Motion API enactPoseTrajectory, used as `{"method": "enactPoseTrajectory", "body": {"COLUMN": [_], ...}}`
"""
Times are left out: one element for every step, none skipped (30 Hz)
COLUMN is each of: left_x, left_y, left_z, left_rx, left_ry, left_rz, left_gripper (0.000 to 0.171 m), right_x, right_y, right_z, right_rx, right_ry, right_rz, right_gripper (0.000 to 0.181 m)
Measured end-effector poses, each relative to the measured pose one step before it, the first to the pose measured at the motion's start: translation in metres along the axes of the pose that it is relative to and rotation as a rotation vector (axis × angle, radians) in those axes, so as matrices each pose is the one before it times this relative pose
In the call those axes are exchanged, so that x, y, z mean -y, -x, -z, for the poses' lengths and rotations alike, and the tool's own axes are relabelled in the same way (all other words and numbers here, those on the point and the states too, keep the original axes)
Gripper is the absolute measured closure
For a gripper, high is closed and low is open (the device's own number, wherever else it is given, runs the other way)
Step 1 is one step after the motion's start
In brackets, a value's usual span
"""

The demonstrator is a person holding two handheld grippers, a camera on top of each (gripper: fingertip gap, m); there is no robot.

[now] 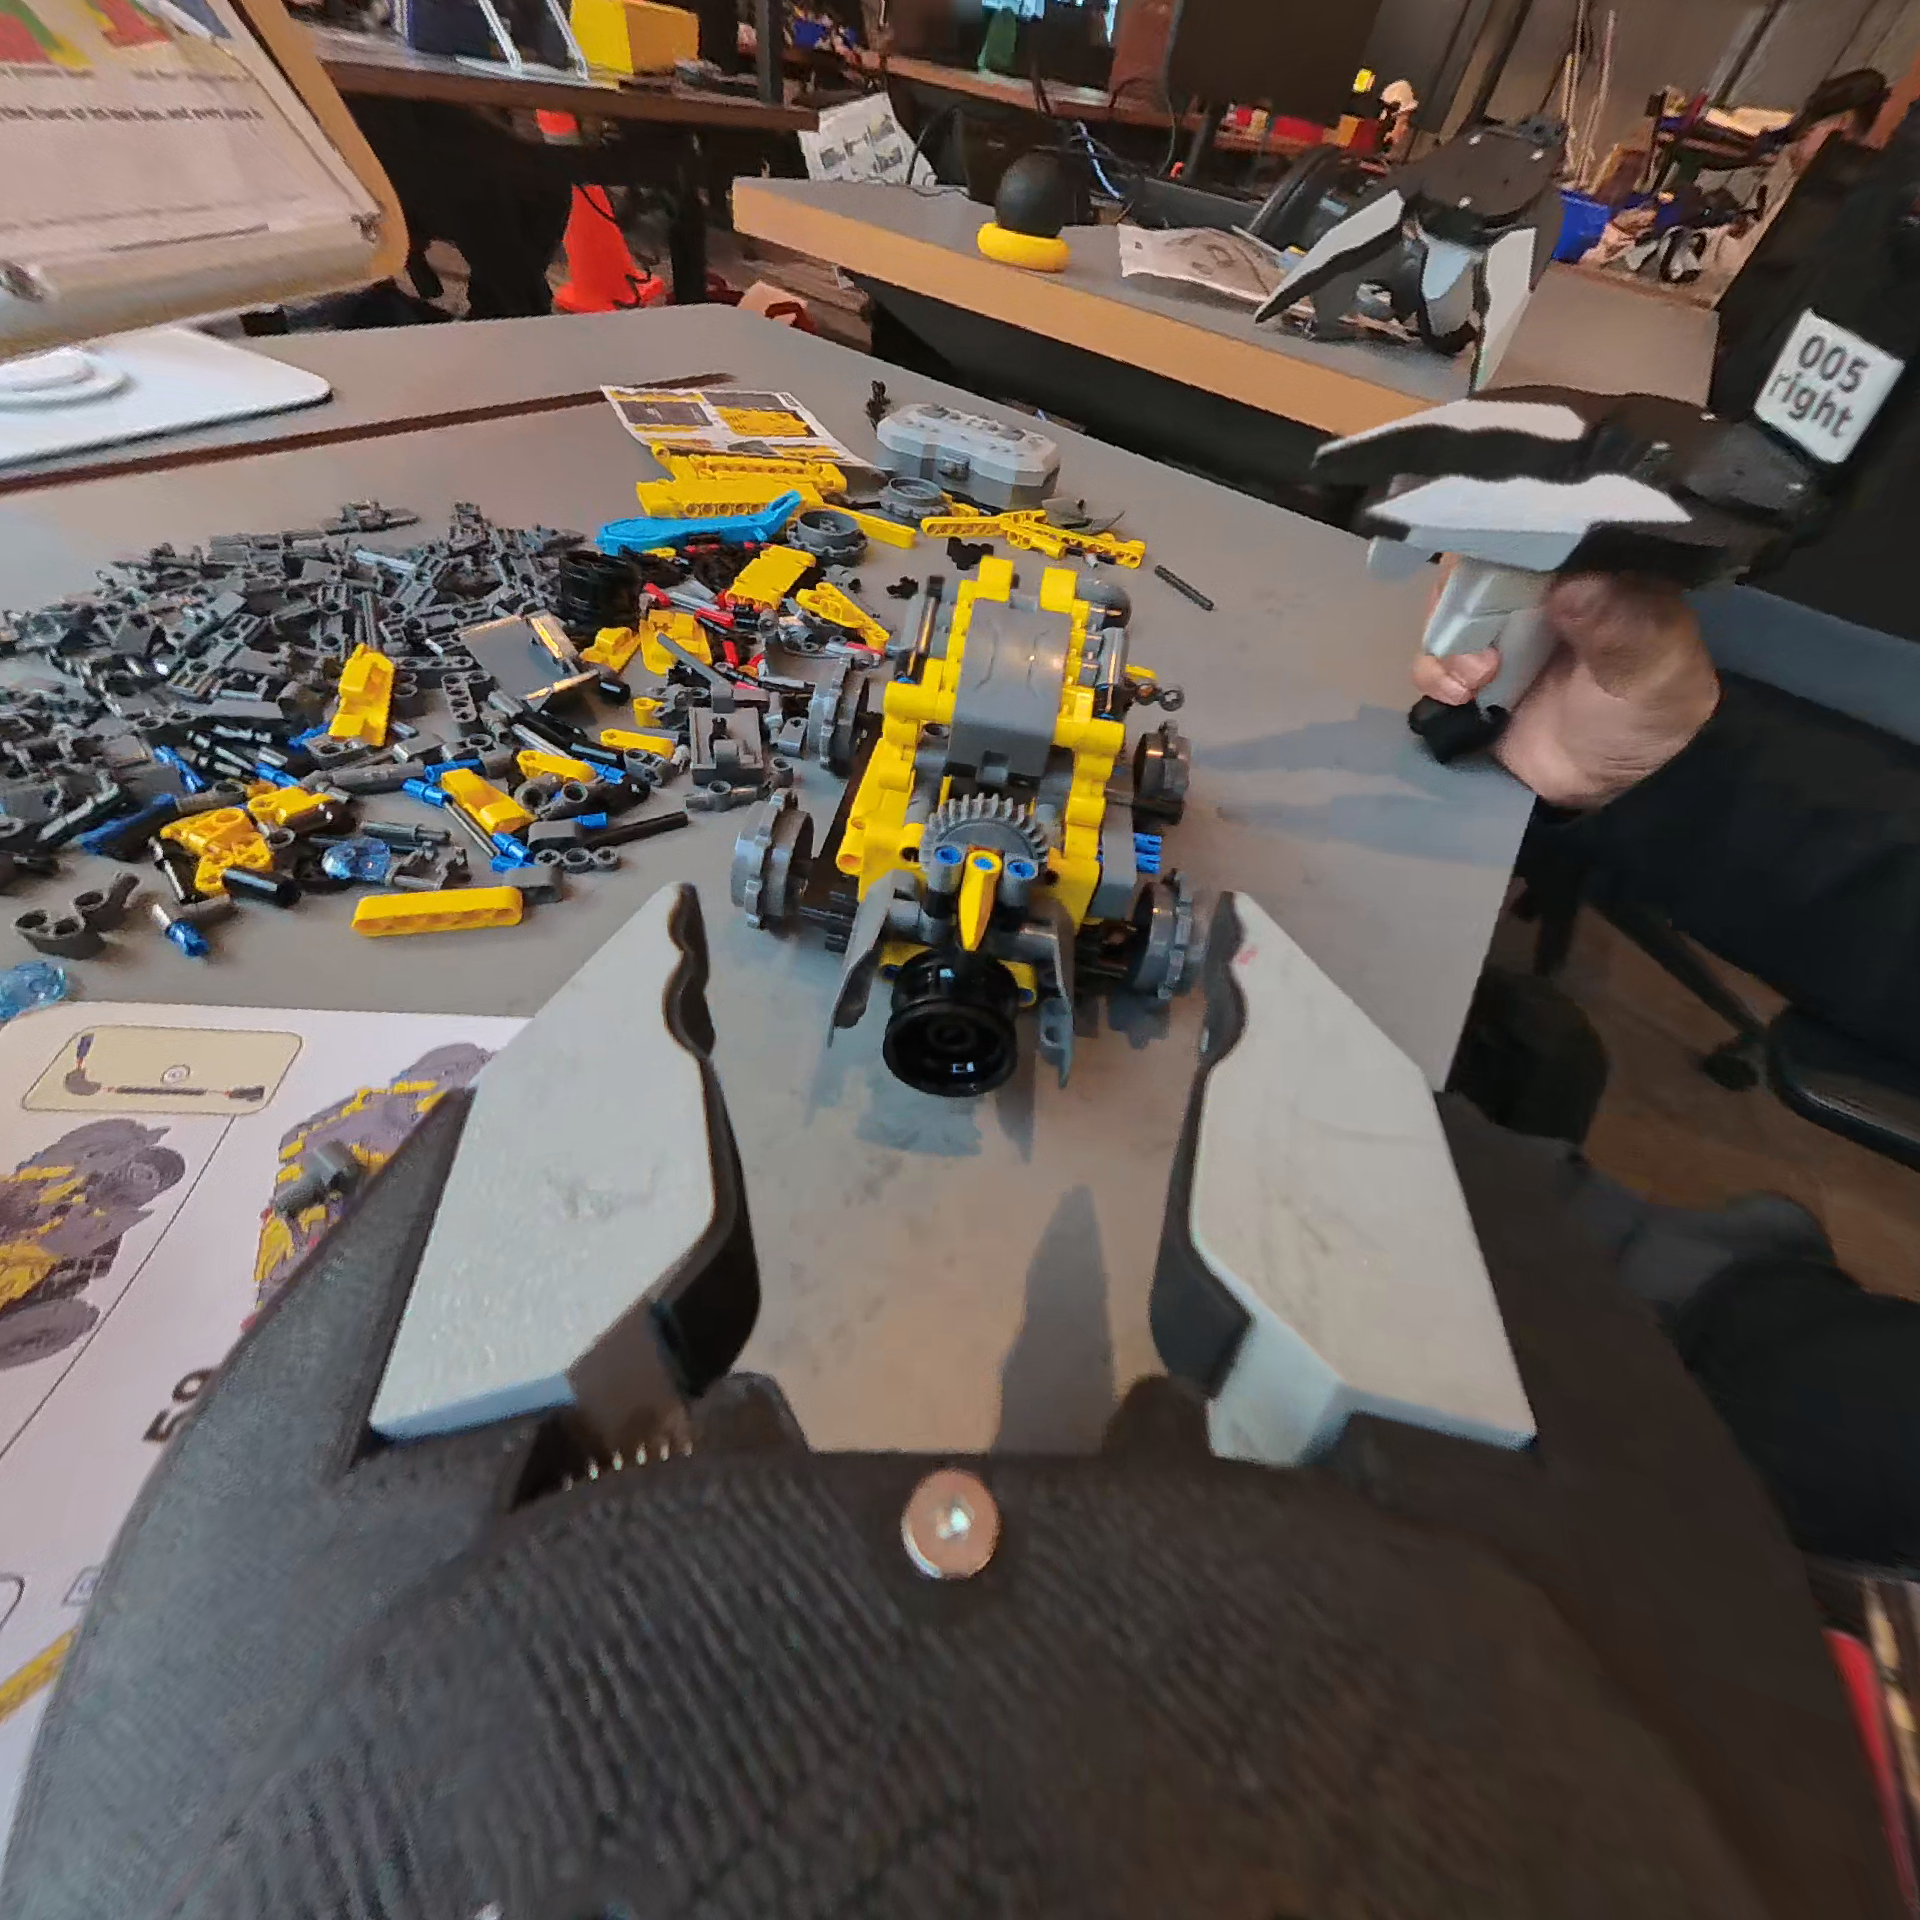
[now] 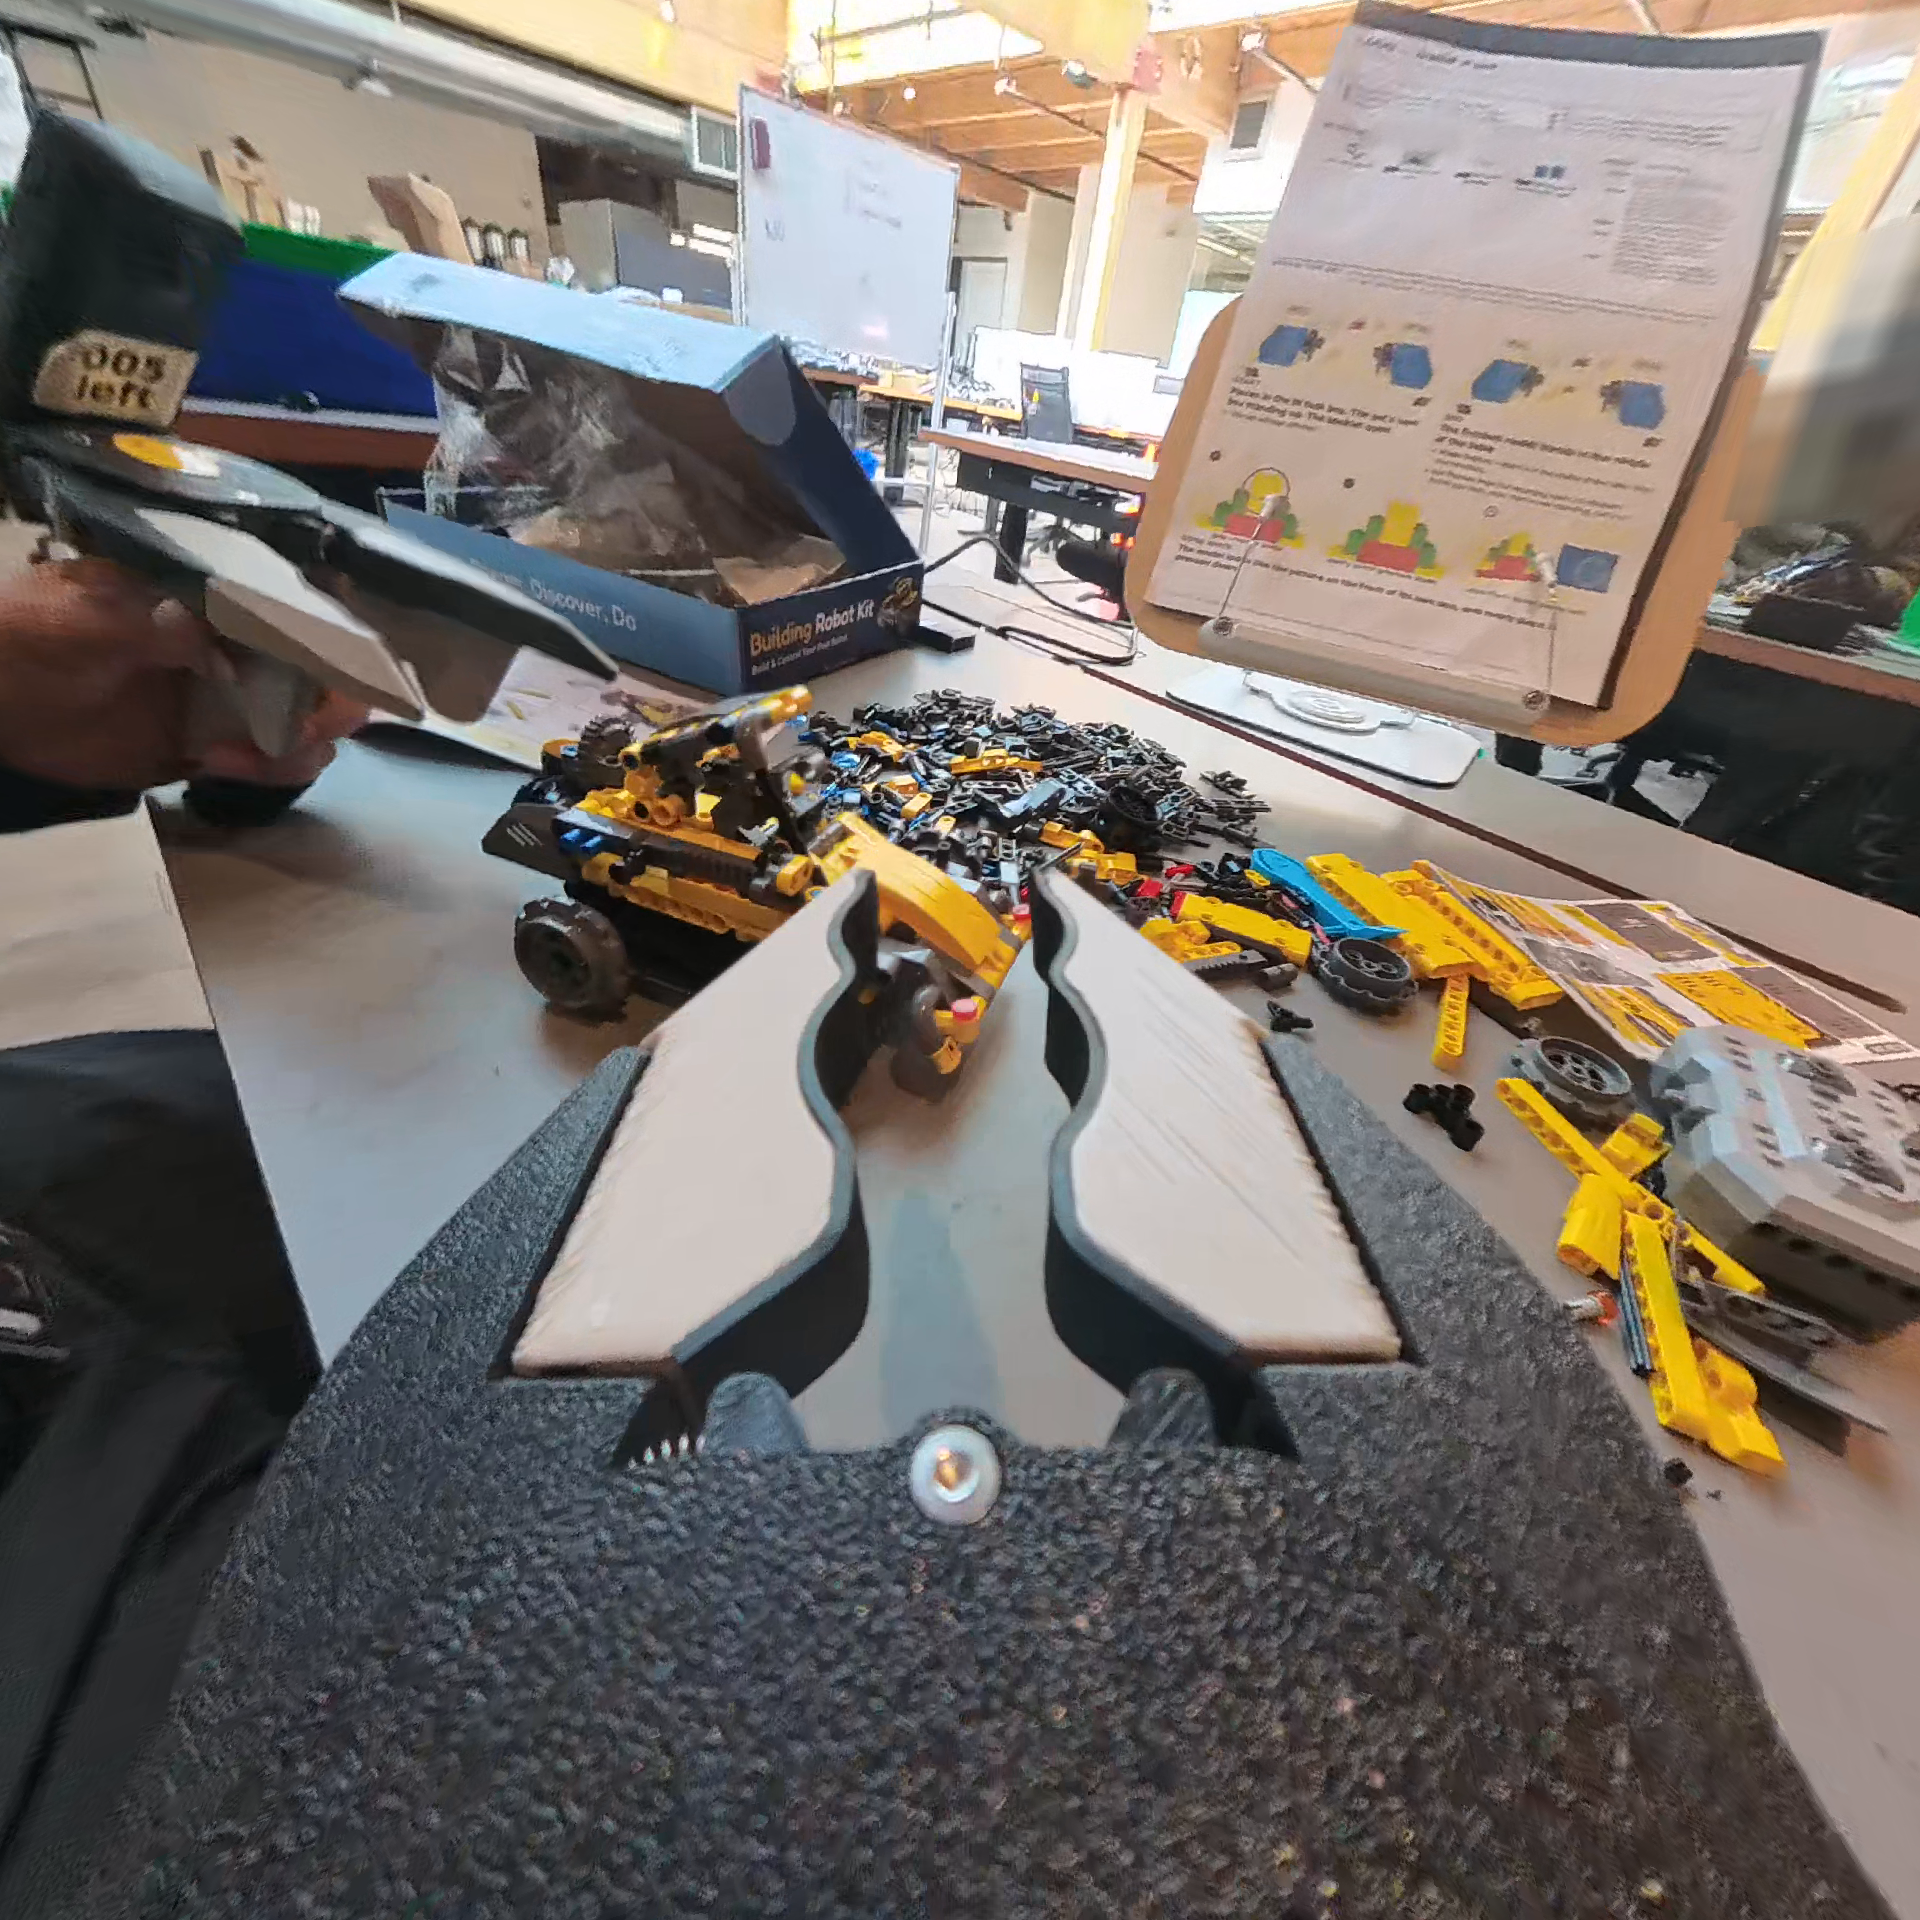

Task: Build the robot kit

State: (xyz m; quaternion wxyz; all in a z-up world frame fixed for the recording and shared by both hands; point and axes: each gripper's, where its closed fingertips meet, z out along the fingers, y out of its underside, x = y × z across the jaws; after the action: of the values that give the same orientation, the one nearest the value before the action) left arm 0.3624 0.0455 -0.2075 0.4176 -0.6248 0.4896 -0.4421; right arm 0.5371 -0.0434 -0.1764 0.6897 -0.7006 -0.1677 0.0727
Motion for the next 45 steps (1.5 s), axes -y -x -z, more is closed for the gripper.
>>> {"method": "enactPoseTrajectory", "body": {"left_x": [0.00093, -0.00149, -0.00236, -0.00218, -0.00213, -0.00155, -0.0003, 0.00107, 0.00122, 0.00097, 0.00073, 0.00056, -0.00021, -0.00087, -0.00107, -0.00087, -0.00106, -0.00114, -0.00142, -0.00136, -0.00119, -0.00059, 0.00014, 0.00071, 0.00087, 0.00073, 0.00054, 0.00032, 0.0001, -0.00006, -0.00012, -0.0002, -0.00019, 0.00008, 0.00013, 0.00025, -0.00008, -0.00049, -0.0008, -0.00066, -0.0003, 0.00012, 0.00018, 0.00022, 0.00004], "left_y": [-0.00241, -0.00226, -0.00212, -0.00241, -0.00284, -0.00167, -0.00012, -0.00047, -0.00021, 0.00054, -0.00041, -0.00276, -0.00349, -0.00259, -0.00181, -0.00129, -0.0017, -0.00165, -0.00126, -0.00097, -0.00049, -0.00087, -0.00003, 0.0003, 0.00053, 0.00022, 0.00032, 0.0004, 0.0001, -0.0001, -0.00039, -0.00051, -0.00038, -0.00029, -0.00004, 0.00004, -0.00001, -0.00016, 0.00005, 0.0, 0.00003, 0.00044, 0.00105, 0.00127, 0.0014], "left_z": [-0.00133, -0.00144, -0.00178, -0.00201, -0.00185, -0.00142, -0.00023, 0.00086, 0.00119, 0.00101, 0.0007, 0.00052, 0.00006, -0.00044, -0.00085, -0.00077, -0.00084, -0.00099, -0.0011, -0.00111, -0.00094, -0.00054, 0.0002, 0.0006, 0.00064, 0.00063, 0.00056, 0.0002, 0.00012, -0.00011, -0.00006, -0.00023, -0.00005, -0.00002, 0.00009, 0.00014, -0.00013, -0.00039, -0.00064, -0.00057, -0.00025, -0.00001, 0.00017, 0.00005, 0.00006], "left_rx": [0.001, -0.0009, -0.0049, -0.0108, -0.0194, -0.013, -0.004, -0.0117, -0.0137, -0.0105, -0.0158, -0.0276, -0.0273, -0.0157, -0.0044, 0.005, 0.0062, 0.0077, 0.0094, 0.0073, 0.0038, -0.0028, -0.0024, -0.0028, -0.0031, -0.0043, -0.0025, -0.002, -0.0027, -0.0045, -0.0071, -0.0083, -0.0081, -0.0047, -0.0005, 0.0043, 0.0047, 0.0041, 0.0035, 0.0015, 0.0008, 0.0014, 0.0042, 0.0069, 0.0108], "left_ry": [-0.00561, 0.01101, 0.01827, 0.01782, 0.01746, 0.01293, 0.00198, -0.00844, -0.01027, -0.00827, -0.00604, -0.00443, 0.00062, 0.00574, 0.00802, 0.00708, 0.0074, 0.00922, 0.01075, 0.01104, 0.00957, 0.00463, -0.00167, -0.00565, -0.00681, -0.00643, -0.00456, -0.00246, -0.00051, 0.00066, 0.00116, 0.00164, 0.00117, 0.00004, -0.0014, -0.0017, 0.00078, 0.00421, 0.00631, 0.00532, 0.0024, -0.00063, -0.00135, -0.00148, -0.00053], "left_rz": [-0.0264, -0.0215, -0.0151, -0.01, -0.0044, -0.001, 0.0036, 0.0086, 0.014, 0.0179, 0.0149, 0.0074, 0.0015, -0.002, -0.0103, -0.0179, -0.0234, -0.0252, -0.0228, -0.017, -0.0097, -0.004, 0.0024, 0.0065, 0.0082, 0.0074, 0.0067, 0.0058, 0.0045, 0.0042, 0.0045, 0.0055, 0.0055, 0.0034, -0.0006, -0.004, -0.0061, -0.0059, -0.0037, -0.0016, 0.0002, 0.0023, 0.0047, 0.0042, 0.0015], "left_gripper": [0.08, 0.083, 0.084, 0.085, 0.087, 0.084, 0.083, 0.085, 0.085, 0.085, 0.085, 0.091, 0.098, 0.1, 0.1, 0.1, 0.1, 0.1, 0.102, 0.103, 0.103, 0.104, 0.105, 0.105, 0.105, 0.106, 0.106, 0.106, 0.108, 0.108, 0.109, 0.11, 0.111, 0.111, 0.112, 0.112, 0.112, 0.112, 0.111, 0.111, 0.111, 0.112, 0.112, 0.112, 0.111], "right_x": [-0.00229, -0.00232, -0.00186, -0.00143, -0.00082, -0.00038, -0.00002, 0.00035, 0.00057, 0.00071, 0.00093, 0.00138, 0.00172, 0.00182, 0.00144, 0.00127, 0.0013, 0.00166, 0.00202, 0.00191, 0.00142, 0.00084, 0.00037, -0.00044, -0.0009, -0.00081, -0.00064, -0.00009, 0.00057, 0.0009, 0.00124, 0.00121, 0.00119, 0.00099, 0.00067, -0.00022, -0.00128, -0.00236, -0.00314, -0.00373, -0.00357, -0.00324, -0.00344, -0.00343, -0.00231], "right_y": [0.00432, 0.00353, 0.0029, 0.00226, 0.00177, 0.00144, 0.00056, -0.0008, -0.00106, -0.00171, -0.00177, -0.0014, -0.0014, -0.00092, -0.00141, -0.00236, -0.00269, -0.00178, -0.00097, -0.00076, -0.00069, -0.00013, 0.00032, 0.00039, 0.00059, 0.00067, 0.00042, 0.00033, -0.00017, -0.00053, -0.00065, -0.00069, -0.00042, 0.00071, 0.00166, 0.00206, 0.0023, 0.00149, 0.00226, 0.00389, 0.00474, 0.00383, 0.00478, 0.00838, 0.00993], "right_z": [-0.00199, -0.00199, -0.00166, -0.00123, -0.00078, -0.00044, 0.0001, 0.00027, 0.00058, 0.00065, 0.0008, 0.00094, 0.00099, 0.00096, 0.0008, 0.00086, 0.00095, 0.00121, 0.00141, 0.00135, 0.00102, 0.00062, 0.00011, -0.00035, -0.0008, -0.0008, -0.00057, -0.00008, 0.00039, 0.00071, 0.00099, 0.00105, 0.00093, 0.00075, 0.00015, -0.00056, -0.00145, -0.00206, -0.00277, -0.00318, -0.0032, -0.00362, -0.00458, -0.00628, -0.00828], "right_rx": [0.0078, 0.0029, 0.0025, 0.0023, 0.003, 0.0052, 0.0057, 0.0024, 0.0026, 0.0002, 0.0003, 0.0029, 0.0056, 0.011, 0.0104, 0.005, 0.001, 0.004, 0.0061, 0.0024, -0.0017, -0.0005, -0.0005, 0.0007, 0.0027, 0.0032, 0.0023, 0.0011, -0.0009, -0.0024, -0.0018, 0.0, 0.0018, 0.006, 0.0089, 0.0076, 0.005, -0.0039, -0.0026, 0.0068, 0.0115, 0.0067, 0.0117, 0.031, 0.0358], "right_ry": [0.0181, 0.0174, 0.0147, 0.0113, 0.0069, 0.003, -0.0006, -0.003, -0.0051, -0.0067, -0.0082, -0.0113, -0.014, -0.0143, -0.012, -0.0107, -0.0105, -0.0133, -0.0164, -0.015, -0.0113, -0.0072, -0.0026, 0.003, 0.0068, 0.0069, 0.0044, 0.0006, -0.004, -0.0077, -0.0092, -0.0096, -0.0093, -0.0086, -0.0053, 0.0018, 0.0095, 0.0186, 0.025, 0.0287, 0.0281, 0.0273, 0.0301, 0.0334, 0.0298], "right_rz": [0.0295, 0.0272, 0.0228, 0.0172, 0.0125, 0.0065, -0.0018, -0.0093, -0.0135, -0.0156, -0.0161, -0.0172, -0.0197, -0.0222, -0.0256, -0.0276, -0.0258, -0.022, -0.0174, -0.0114, -0.0055, 0.0001, 0.0027, 0.0032, 0.0027, 0.0025, 0.0021, 0.0013, 0.0002, -0.0018, -0.004, -0.0058, -0.0054, -0.0022, 0.0021, 0.0064, 0.01, 0.017, 0.024, 0.0271, 0.0258, 0.0184, 0.0123, 0.0119, 0.0113], "right_gripper": [0.153, 0.153, 0.154, 0.156, 0.158, 0.162, 0.166, 0.166, 0.165, 0.162, 0.158, 0.154, 0.153, 0.152, 0.151, 0.148, 0.144, 0.143, 0.142, 0.142, 0.142, 0.142, 0.142, 0.142, 0.142, 0.142, 0.142, 0.142, 0.142, 0.142, 0.142, 0.142, 0.142, 0.141, 0.141, 0.14, 0.138, 0.138, 0.134, 0.131, 0.131, 0.131, 0.129, 0.122, 0.118]}}
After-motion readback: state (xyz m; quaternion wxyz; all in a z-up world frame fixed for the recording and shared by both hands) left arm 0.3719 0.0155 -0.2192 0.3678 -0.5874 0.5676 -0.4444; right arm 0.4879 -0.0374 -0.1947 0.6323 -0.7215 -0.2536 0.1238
